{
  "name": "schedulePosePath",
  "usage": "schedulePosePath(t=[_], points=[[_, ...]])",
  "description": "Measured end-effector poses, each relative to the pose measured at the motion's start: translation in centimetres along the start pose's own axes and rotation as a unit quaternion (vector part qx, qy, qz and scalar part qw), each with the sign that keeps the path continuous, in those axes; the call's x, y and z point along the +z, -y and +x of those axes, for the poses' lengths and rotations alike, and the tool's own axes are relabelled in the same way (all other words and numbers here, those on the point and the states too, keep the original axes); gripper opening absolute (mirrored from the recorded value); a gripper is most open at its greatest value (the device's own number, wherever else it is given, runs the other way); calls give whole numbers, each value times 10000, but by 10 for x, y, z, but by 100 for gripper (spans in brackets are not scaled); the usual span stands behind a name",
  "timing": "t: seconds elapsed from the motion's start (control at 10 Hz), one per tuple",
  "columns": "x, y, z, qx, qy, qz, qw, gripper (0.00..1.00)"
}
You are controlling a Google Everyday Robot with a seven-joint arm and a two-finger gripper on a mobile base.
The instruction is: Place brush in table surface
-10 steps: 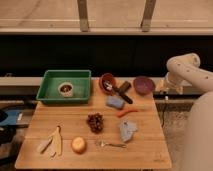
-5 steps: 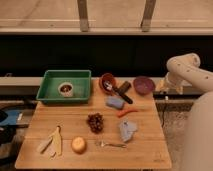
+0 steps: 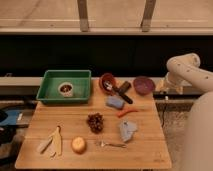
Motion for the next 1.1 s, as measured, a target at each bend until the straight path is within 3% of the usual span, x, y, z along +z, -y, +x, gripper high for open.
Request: schedulePosePath(t=[0.6, 1.1], points=[[0, 0, 0, -4, 1, 0, 10000, 80], [-3, -3, -1, -316, 78, -17, 9995, 80]])
